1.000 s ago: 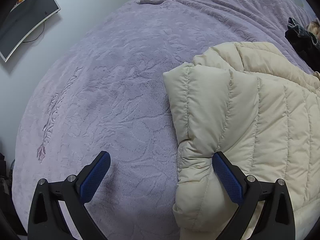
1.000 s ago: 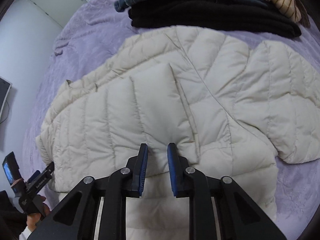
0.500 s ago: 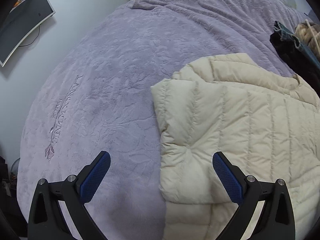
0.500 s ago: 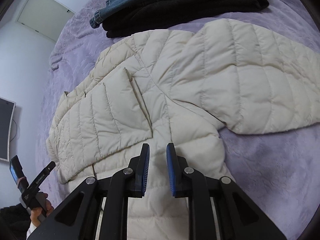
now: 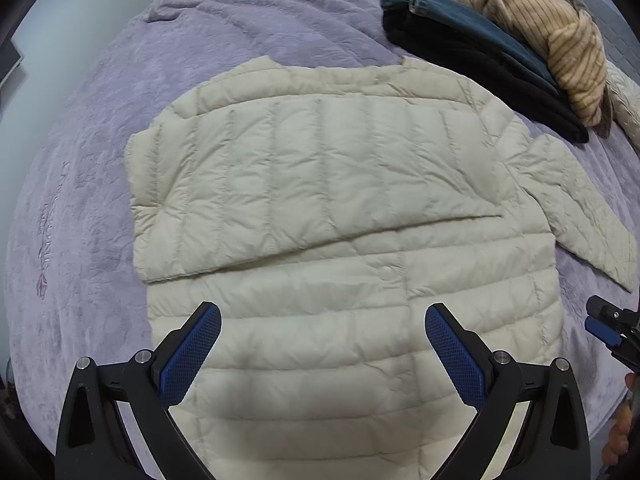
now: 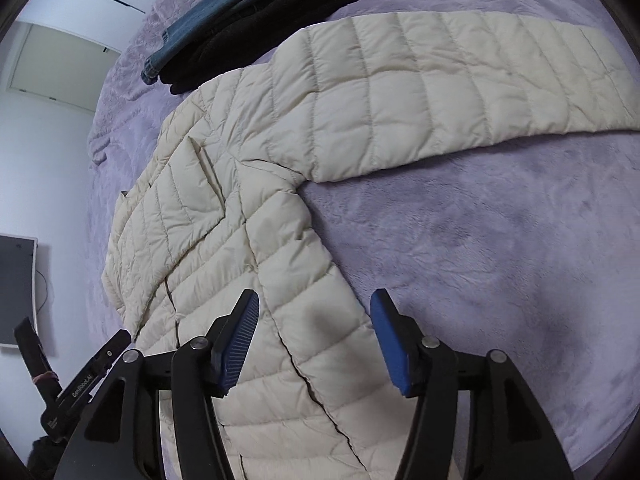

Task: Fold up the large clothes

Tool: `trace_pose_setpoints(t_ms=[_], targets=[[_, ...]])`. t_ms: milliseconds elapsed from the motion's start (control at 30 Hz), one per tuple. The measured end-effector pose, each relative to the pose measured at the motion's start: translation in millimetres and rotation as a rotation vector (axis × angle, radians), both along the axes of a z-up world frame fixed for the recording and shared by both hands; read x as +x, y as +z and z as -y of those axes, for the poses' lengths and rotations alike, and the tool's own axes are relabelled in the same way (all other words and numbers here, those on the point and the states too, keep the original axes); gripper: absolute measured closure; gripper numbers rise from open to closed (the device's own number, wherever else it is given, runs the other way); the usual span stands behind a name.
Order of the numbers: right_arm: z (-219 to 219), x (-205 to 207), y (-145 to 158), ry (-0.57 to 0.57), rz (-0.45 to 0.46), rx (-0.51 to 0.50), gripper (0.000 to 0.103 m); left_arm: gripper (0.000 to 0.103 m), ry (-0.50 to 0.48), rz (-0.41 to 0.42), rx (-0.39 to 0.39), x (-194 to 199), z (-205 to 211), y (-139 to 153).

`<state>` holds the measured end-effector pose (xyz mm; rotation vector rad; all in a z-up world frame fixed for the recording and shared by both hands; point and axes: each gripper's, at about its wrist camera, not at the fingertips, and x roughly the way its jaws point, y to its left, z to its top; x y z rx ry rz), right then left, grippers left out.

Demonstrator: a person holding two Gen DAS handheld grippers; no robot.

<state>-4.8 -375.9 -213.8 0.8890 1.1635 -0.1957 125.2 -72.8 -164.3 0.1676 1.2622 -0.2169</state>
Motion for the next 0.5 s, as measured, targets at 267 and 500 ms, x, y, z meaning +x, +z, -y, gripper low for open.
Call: trace_pose_setpoints(t_ms=[267,500], targets=[[42,-38,-11,-0.122,-0.003,0.063,0.02,0.001,-0.081,-0.026,0.006,-20,54,1],[75,-60,-25,-0.203,-0.001,0.101,0.013,0.001,-0.121,-0.041,0.01,-29,84,-2]])
